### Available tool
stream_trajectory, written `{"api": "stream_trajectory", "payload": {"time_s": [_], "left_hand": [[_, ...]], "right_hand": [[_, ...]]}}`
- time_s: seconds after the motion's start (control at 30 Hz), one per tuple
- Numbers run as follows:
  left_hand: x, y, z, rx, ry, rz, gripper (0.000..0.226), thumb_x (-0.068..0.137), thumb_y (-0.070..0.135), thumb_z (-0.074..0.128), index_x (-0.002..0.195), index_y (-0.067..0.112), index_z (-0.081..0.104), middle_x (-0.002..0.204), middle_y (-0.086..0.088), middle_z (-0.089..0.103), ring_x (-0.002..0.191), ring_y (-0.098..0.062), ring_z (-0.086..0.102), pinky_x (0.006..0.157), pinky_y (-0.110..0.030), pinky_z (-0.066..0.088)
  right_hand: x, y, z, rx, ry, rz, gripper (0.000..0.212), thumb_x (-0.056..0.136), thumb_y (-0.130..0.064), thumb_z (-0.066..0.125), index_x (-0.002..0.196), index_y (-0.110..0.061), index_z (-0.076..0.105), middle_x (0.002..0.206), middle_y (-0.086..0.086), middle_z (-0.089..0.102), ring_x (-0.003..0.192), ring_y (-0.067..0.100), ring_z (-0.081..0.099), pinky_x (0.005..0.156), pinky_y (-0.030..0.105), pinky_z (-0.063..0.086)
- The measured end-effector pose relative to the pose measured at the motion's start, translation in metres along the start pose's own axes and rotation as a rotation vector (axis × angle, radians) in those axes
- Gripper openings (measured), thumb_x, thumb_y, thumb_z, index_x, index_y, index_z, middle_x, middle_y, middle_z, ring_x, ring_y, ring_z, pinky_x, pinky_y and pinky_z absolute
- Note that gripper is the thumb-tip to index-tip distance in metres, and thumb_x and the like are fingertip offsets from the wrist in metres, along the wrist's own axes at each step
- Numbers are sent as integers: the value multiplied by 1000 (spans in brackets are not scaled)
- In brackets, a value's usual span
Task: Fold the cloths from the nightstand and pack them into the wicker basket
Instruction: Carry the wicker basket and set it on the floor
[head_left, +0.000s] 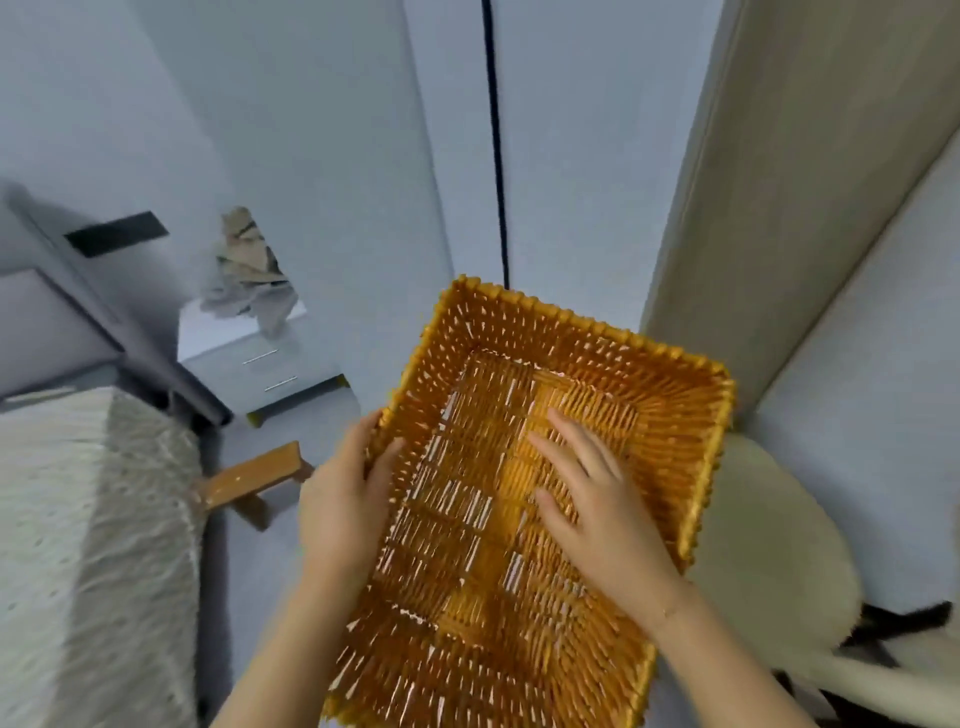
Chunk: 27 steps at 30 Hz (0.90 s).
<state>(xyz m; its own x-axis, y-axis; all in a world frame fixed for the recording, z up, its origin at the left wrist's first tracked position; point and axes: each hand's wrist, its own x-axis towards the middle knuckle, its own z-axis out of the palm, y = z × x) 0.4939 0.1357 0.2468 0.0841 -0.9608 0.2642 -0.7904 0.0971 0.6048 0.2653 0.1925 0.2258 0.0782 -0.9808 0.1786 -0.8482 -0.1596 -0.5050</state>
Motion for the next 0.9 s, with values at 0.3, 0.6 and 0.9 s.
{"api": "stream_trajectory", "payload": {"time_s": [0.3,0.6,0.9], "left_hand": [[55,-176,-100,-128,250,-303,31,95,34,59,125,24,61,101,-1,71,87,-20,64,71,-35,45],[136,-271,-140,-157,321,-382,33,93,33,63,124,22,58,104,-3,69,88,-17,62,76,-33,47],[273,-333,-58,-482,-43,-577,19,88,21,69,107,22,66,103,2,71,88,-13,69,75,-34,59]], "right_hand": [[70,-129,79,-30,129,178,76,96,-29,54,156,-29,8,163,-3,-4,150,22,7,119,42,22],[149,-191,168,433,-77,443,14,100,-29,46,103,-31,60,88,-12,67,77,3,62,66,25,51],[277,-120,246,489,-141,741,15,92,-22,50,85,-19,64,79,4,71,72,23,69,74,45,58]]}}
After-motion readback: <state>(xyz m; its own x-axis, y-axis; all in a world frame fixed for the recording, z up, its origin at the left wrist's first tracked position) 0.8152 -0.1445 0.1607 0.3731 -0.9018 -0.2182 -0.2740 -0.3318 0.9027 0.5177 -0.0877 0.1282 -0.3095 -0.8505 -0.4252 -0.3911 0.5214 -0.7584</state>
